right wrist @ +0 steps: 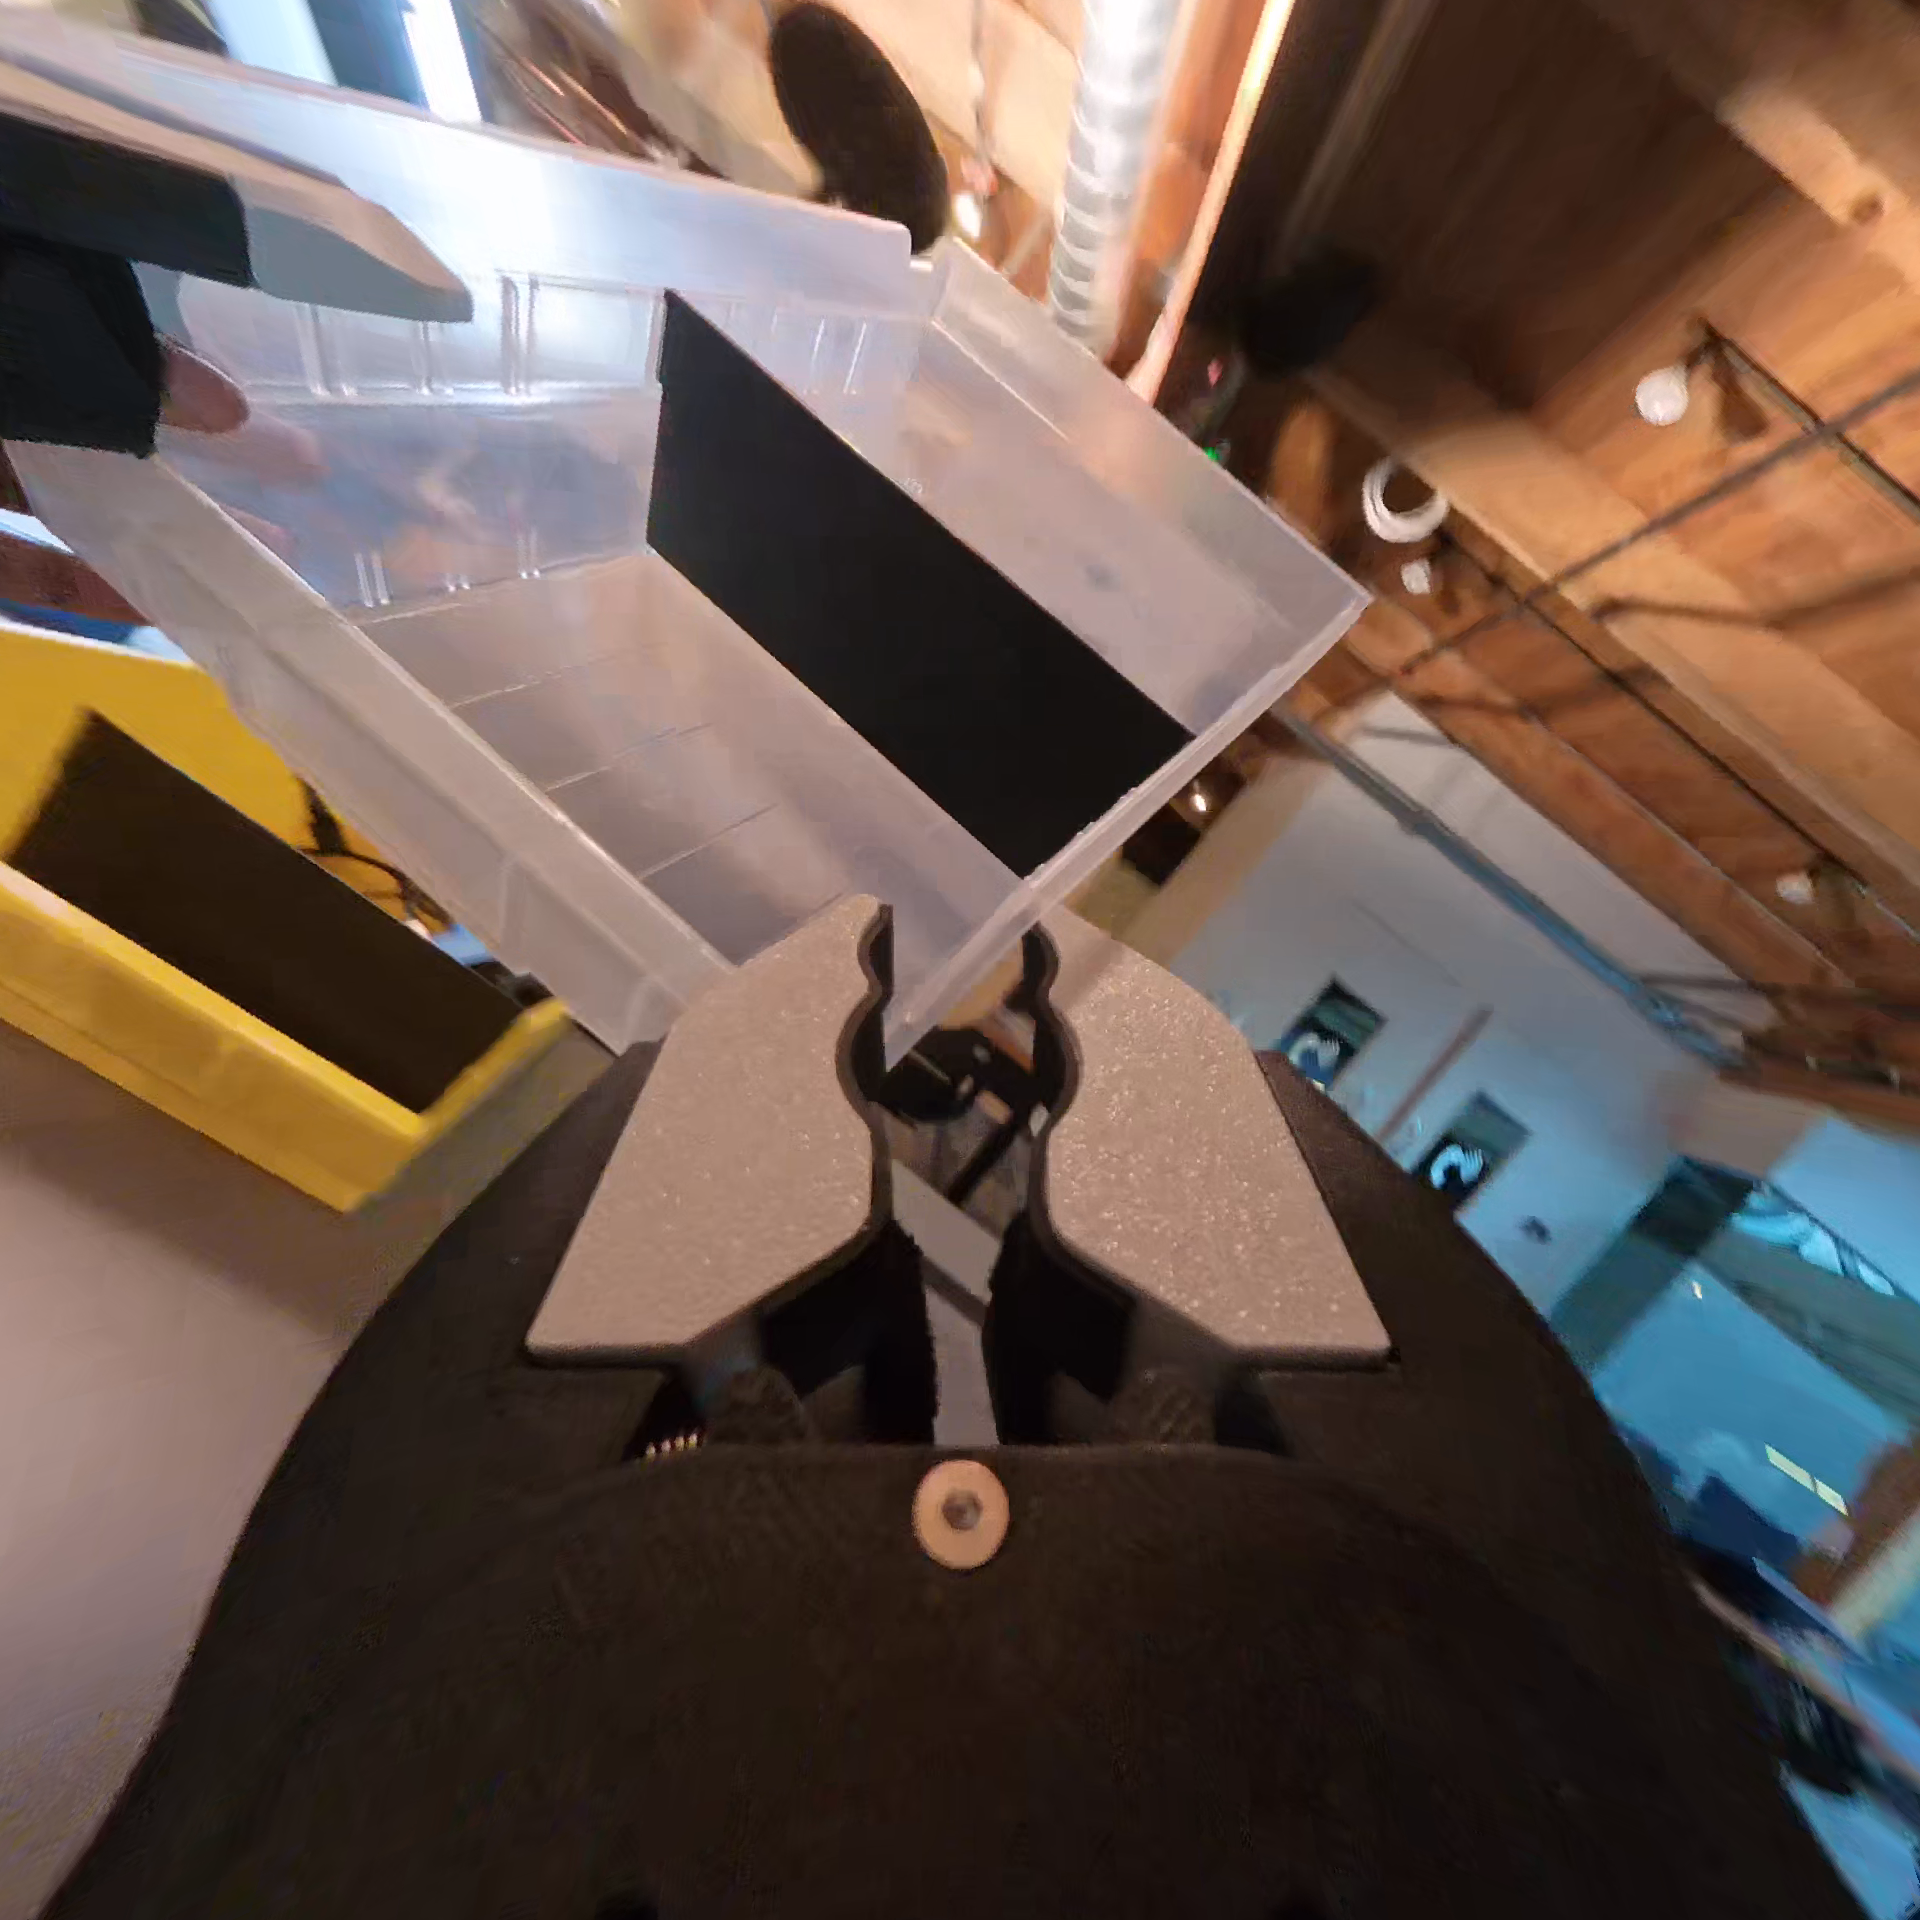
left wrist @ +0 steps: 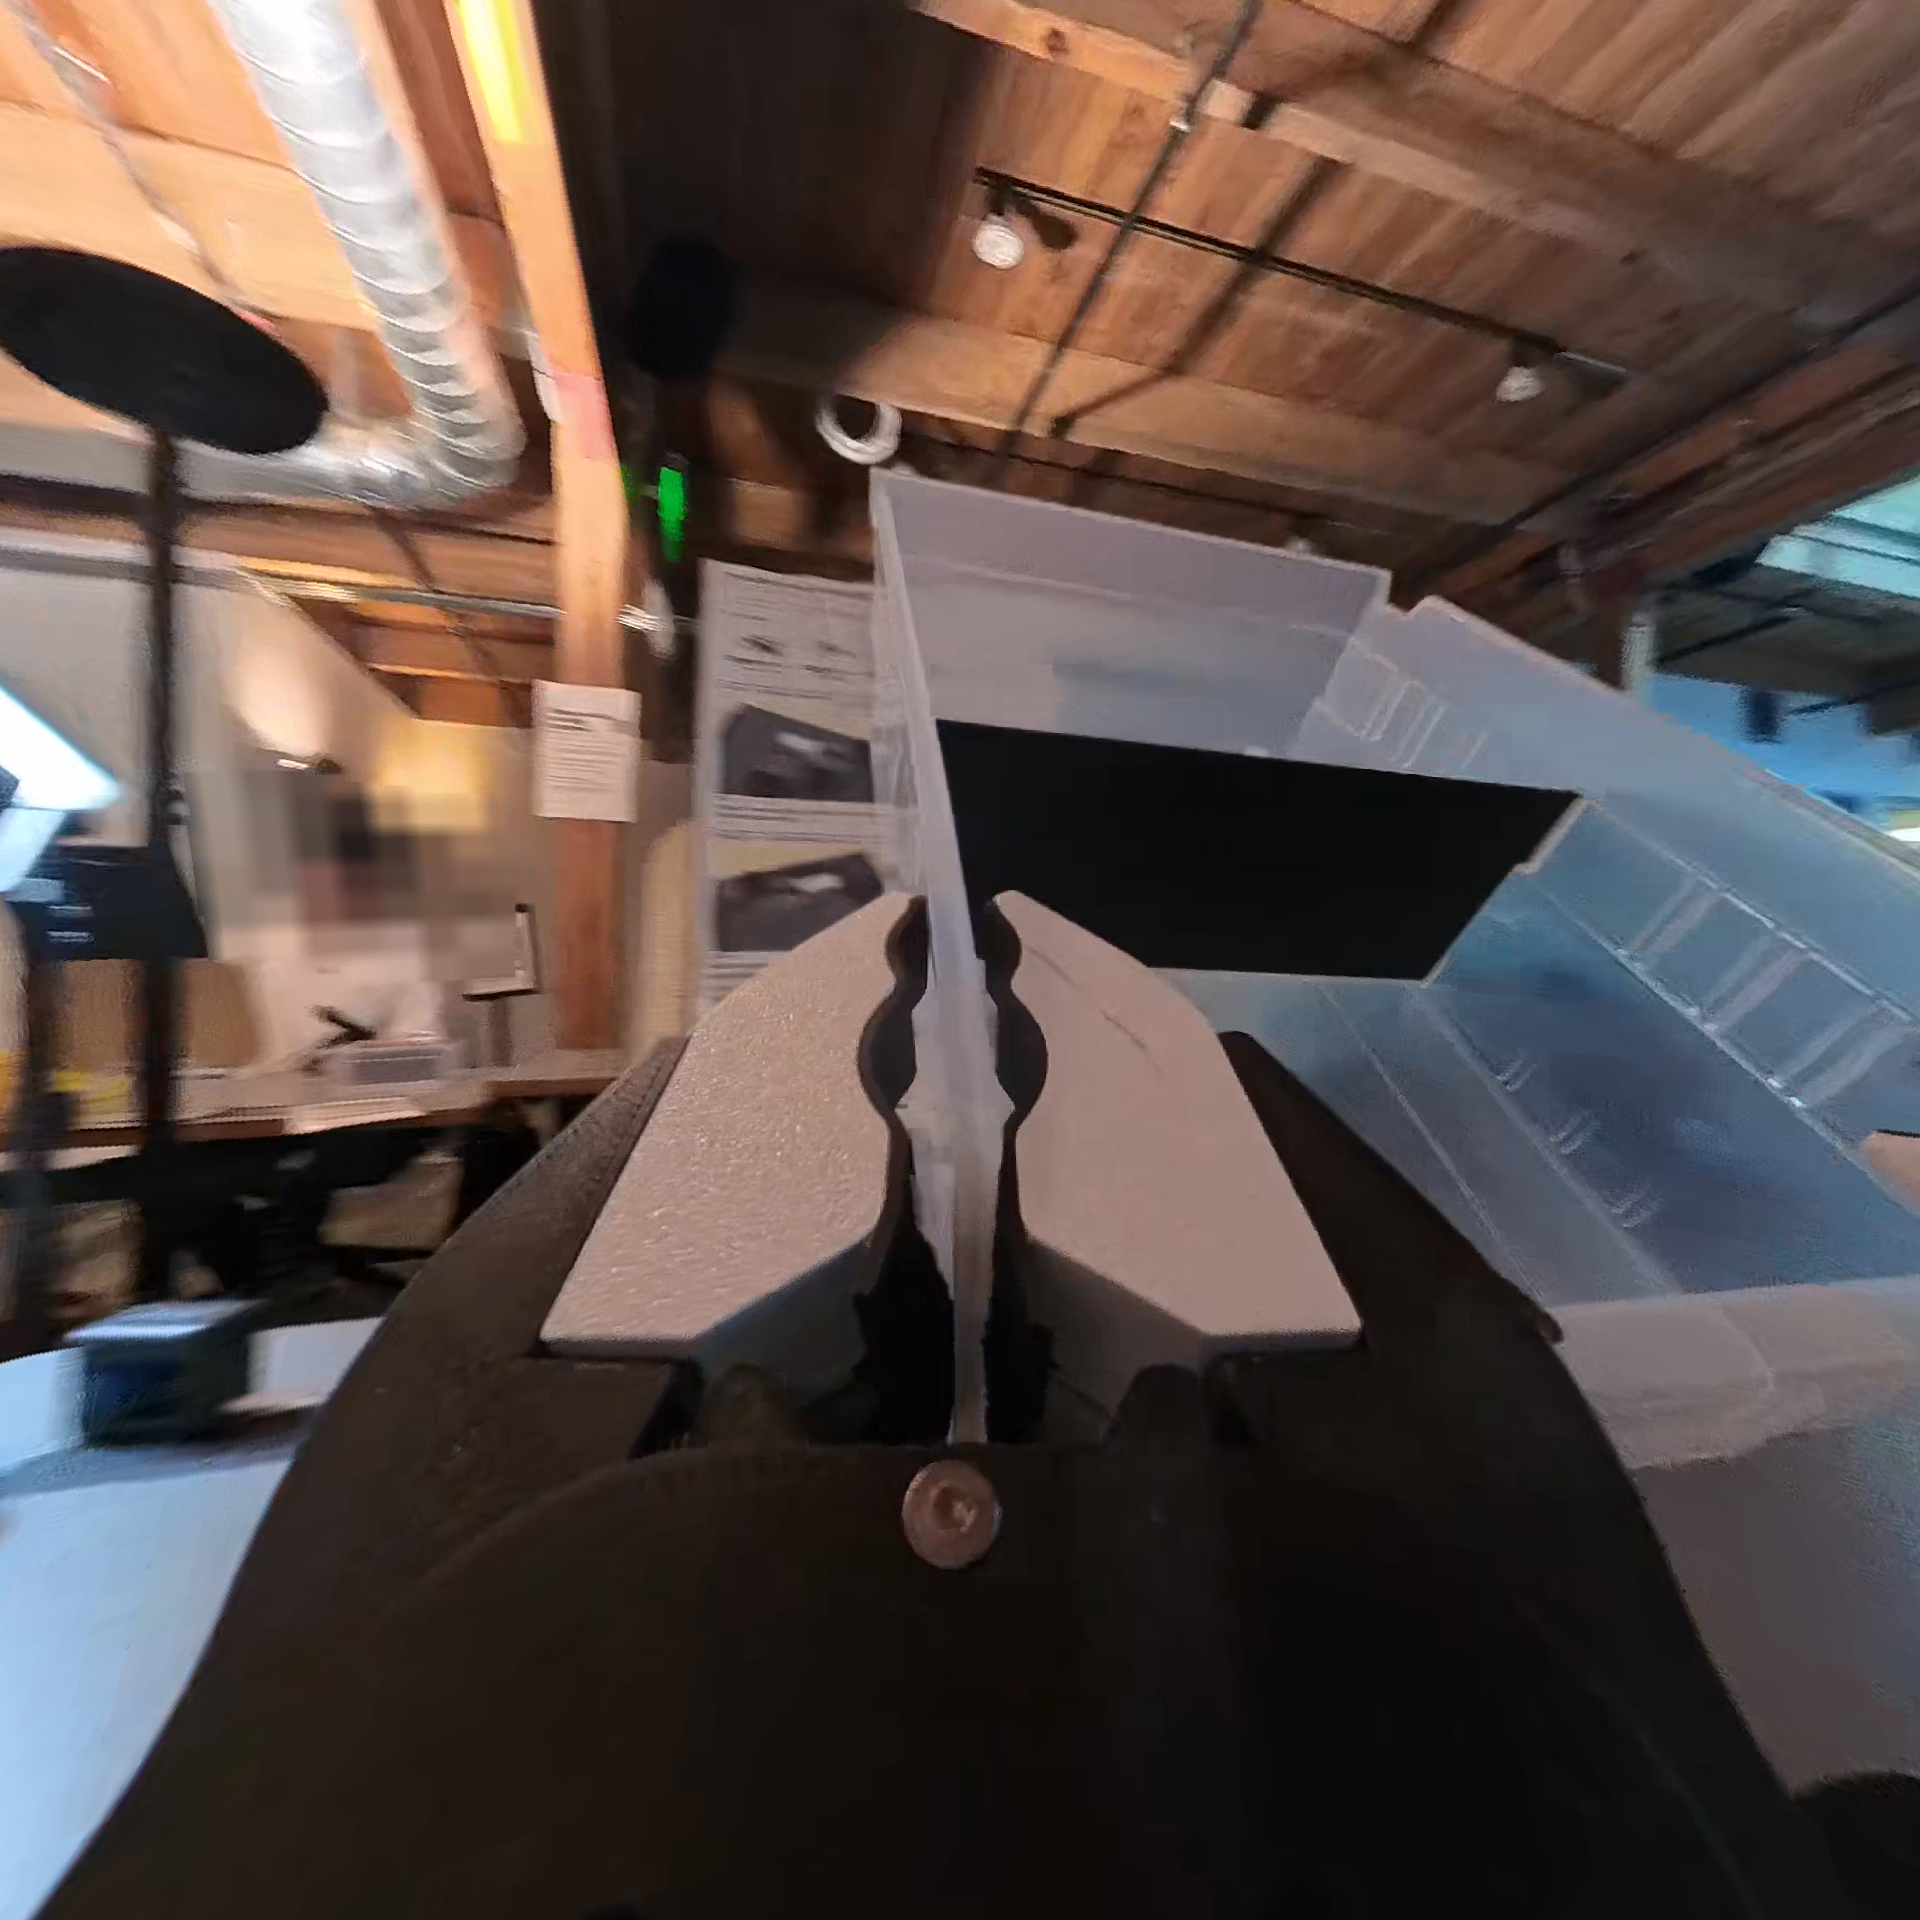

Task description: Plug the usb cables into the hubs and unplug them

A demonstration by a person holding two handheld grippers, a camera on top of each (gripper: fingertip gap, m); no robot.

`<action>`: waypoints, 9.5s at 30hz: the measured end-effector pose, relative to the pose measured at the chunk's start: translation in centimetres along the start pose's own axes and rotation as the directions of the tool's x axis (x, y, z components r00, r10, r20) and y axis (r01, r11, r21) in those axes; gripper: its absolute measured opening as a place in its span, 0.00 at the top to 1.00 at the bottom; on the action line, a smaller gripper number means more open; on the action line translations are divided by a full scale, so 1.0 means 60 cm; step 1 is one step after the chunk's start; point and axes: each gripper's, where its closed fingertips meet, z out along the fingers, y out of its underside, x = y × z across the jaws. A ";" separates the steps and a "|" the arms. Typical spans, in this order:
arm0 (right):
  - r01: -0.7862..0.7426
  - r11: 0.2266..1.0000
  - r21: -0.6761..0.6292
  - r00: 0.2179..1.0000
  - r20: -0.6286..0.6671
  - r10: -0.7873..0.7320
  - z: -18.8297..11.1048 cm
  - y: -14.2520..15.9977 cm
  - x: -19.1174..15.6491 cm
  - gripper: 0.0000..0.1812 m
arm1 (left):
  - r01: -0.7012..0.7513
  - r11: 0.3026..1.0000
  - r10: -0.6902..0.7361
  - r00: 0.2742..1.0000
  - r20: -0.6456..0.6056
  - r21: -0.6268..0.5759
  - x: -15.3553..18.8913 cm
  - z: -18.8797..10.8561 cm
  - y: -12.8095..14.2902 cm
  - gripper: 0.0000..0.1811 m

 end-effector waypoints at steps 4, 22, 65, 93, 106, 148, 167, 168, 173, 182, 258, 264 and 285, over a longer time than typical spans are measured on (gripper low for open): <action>-0.090 0.990 -0.106 0.993 -0.090 0.080 -0.035 0.082 0.083 0.88 | 0.086 0.989 -0.104 0.984 -0.144 -0.122 0.117 0.078 0.074 0.94; -0.364 0.749 -0.553 0.931 -0.217 0.293 -0.120 0.386 0.111 0.91 | 0.140 0.787 -0.329 0.919 -0.216 -0.602 0.316 0.088 0.401 0.88; 0.514 0.573 -0.638 0.796 0.604 -0.040 -0.098 0.402 -0.040 0.81 | -0.851 0.014 0.346 0.496 -0.796 -0.524 -0.206 -0.179 0.367 0.79; 0.451 0.535 -0.714 0.856 0.517 -0.032 -0.283 0.451 0.139 0.69 | -0.778 -0.214 0.276 0.532 -0.801 -0.591 -0.418 -0.444 0.186 0.77; 0.014 0.945 -0.326 0.950 0.300 0.089 -0.155 0.218 0.141 0.66 | -0.318 0.761 0.052 0.899 -0.436 -0.566 -0.276 -0.260 0.032 0.61; 0.195 0.896 -0.400 0.891 0.454 0.009 -0.132 0.255 0.059 0.67 | -0.465 -0.039 -0.204 0.870 -0.448 -0.885 -0.417 -0.235 0.305 0.73; 0.210 0.902 -0.379 0.877 0.480 -0.002 -0.129 0.247 0.043 0.68 | -0.673 0.057 0.358 0.703 -0.615 -0.737 -0.399 -0.197 0.175 0.77; 0.211 0.902 -0.375 0.876 0.482 -0.005 -0.129 0.245 0.043 0.68 | -0.680 0.054 0.380 0.691 -0.615 -0.731 -0.394 -0.201 0.168 0.77; 0.212 0.907 -0.363 0.880 0.475 -0.015 -0.128 0.235 0.048 0.68 | -0.677 0.054 0.360 0.699 -0.618 -0.734 -0.376 -0.225 0.134 0.77; 0.211 0.916 -0.341 0.875 0.483 -0.022 -0.123 0.220 0.042 0.68 | -0.695 0.159 0.392 0.696 -0.601 -0.701 -0.325 -0.232 0.027 0.77; -0.939 0.196 -0.283 -0.107 0.780 0.616 -0.013 -0.087 -0.178 0.97 | 0.341 0.720 -0.694 0.372 -0.616 -0.604 0.174 -0.154 0.073 0.93; -0.913 0.302 -0.276 -0.051 0.809 0.586 -0.026 -0.088 -0.181 0.96 | 0.328 0.693 -0.721 0.321 -0.614 -0.642 0.177 -0.165 0.072 0.93; -0.839 0.437 -0.324 -0.022 0.823 0.568 -0.027 -0.088 -0.193 0.96 | 0.389 0.704 -0.709 0.336 -0.620 -0.594 0.161 -0.164 0.067 0.94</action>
